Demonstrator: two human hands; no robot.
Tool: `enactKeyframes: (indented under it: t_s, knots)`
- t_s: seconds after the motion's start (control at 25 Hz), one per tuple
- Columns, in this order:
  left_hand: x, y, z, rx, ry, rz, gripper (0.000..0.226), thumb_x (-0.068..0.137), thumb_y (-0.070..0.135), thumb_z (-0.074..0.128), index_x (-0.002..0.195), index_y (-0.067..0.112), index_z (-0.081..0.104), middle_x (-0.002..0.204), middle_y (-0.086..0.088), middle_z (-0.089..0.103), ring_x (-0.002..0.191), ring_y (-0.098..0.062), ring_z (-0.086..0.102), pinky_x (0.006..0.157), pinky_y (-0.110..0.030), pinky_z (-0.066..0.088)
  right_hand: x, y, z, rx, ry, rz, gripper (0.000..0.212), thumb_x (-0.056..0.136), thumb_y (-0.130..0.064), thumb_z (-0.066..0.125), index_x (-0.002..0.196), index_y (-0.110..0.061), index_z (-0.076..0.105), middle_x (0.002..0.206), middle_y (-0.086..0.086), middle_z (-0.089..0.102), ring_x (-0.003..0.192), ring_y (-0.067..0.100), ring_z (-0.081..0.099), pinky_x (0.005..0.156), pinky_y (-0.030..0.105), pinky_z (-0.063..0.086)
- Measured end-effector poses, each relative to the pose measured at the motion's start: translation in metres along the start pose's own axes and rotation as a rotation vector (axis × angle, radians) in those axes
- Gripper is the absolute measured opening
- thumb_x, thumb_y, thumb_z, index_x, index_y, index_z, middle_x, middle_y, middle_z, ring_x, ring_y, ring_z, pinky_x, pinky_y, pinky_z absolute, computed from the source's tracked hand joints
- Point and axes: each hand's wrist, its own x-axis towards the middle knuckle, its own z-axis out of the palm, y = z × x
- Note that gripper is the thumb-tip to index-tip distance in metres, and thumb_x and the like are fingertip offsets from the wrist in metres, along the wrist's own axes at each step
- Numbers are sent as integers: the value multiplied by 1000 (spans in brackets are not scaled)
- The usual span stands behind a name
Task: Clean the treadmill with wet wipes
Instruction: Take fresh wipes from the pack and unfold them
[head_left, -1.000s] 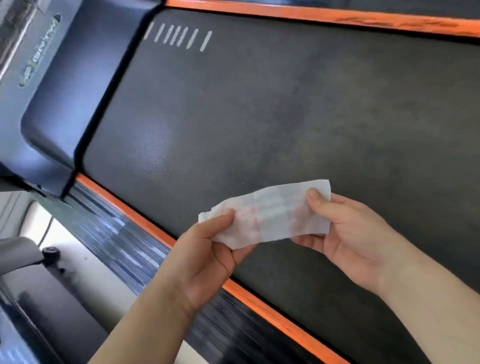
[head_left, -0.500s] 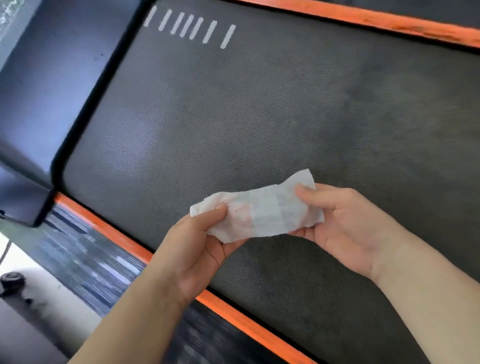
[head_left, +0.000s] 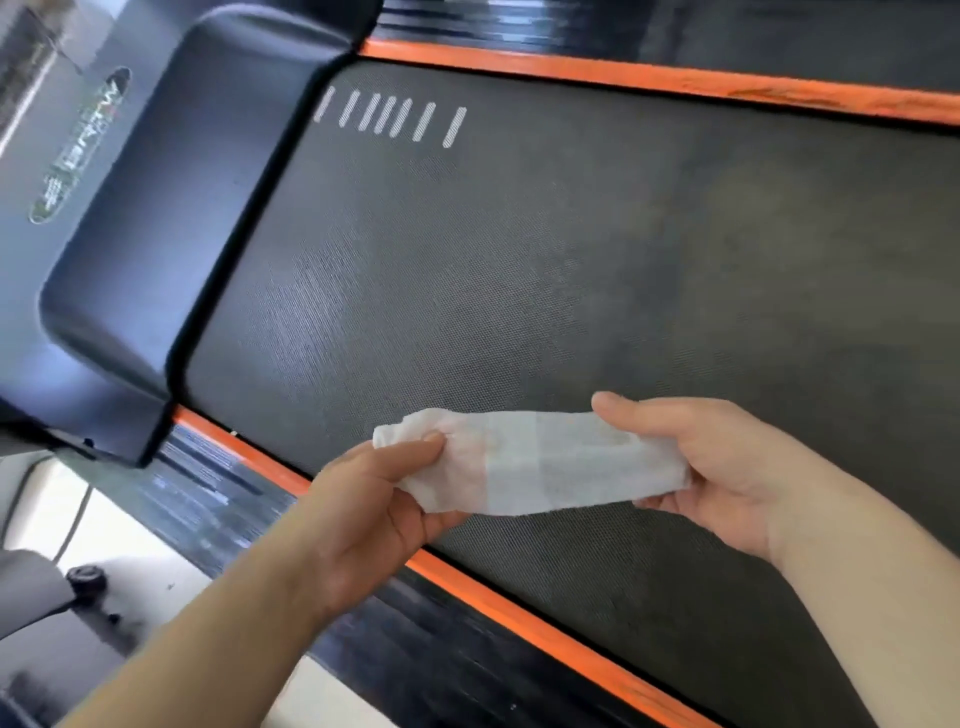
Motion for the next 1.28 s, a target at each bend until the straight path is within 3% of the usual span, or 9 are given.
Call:
enactKeyframes:
  t_s: [0.12,0.32,0.52,0.72,0.92,0.96,1.04,1.12,1.28]
  knots:
    - [12,20,-9,51,-22,27,37,96,5,52,131,-2,56,121,-22,71,107,-34,72,79,-42,63,2,-7,5,50,-35,-74,37,69,-30,87,96,-8,75,91,6,74,74,17,68,56,29,54]
    - [76,45,-33,53,-65,58,28,102,6,48,128,2,58,116,-17,74,98,-28,75,71,-37,63,47,6,26,-14,239,-221,34,73,-23,88,102,-7,78,95,8,79,79,19,75,64,32,58]
    - [108,88,-61,118,-193,105,23,100,9,49,118,5,63,117,-14,73,95,-24,74,71,-33,60,76,6,76,6,138,-213,28,80,-26,84,93,-2,77,86,9,76,66,17,70,62,32,57]
    - [128,105,-73,161,-223,163,30,100,7,48,126,-1,60,125,-19,70,107,-31,68,87,-40,51,106,-5,111,193,90,-445,28,99,-31,65,88,-6,61,101,8,77,99,23,75,90,44,59]
    - [126,119,-84,128,-293,218,30,103,8,47,131,0,56,119,-17,73,95,-27,74,65,-34,60,113,-28,134,133,217,-525,29,97,-39,69,86,-13,59,80,5,67,60,19,58,53,33,50]
    - [124,121,-89,120,-296,234,29,104,8,46,130,0,56,118,-17,73,96,-27,75,68,-35,61,114,-29,138,87,268,-538,30,95,-41,71,85,-13,64,83,3,71,62,19,61,53,32,51]
    - [125,128,-95,122,-290,238,31,105,8,44,133,0,53,120,-19,72,106,-32,73,83,-42,62,115,-31,146,61,336,-550,29,93,-42,73,91,-13,72,94,0,78,83,20,74,73,37,60]
    - [121,132,-101,118,-323,196,34,104,7,45,137,-1,50,124,-21,69,112,-37,70,94,-48,57,111,-35,157,158,298,-571,24,95,-36,72,101,-13,73,96,2,80,92,22,77,85,41,60]
    - [116,146,-112,50,-375,183,35,102,5,45,135,2,56,125,-18,70,109,-31,71,87,-43,61,99,-53,172,416,235,-539,26,97,-28,70,115,-11,64,92,3,79,83,20,78,71,42,64]
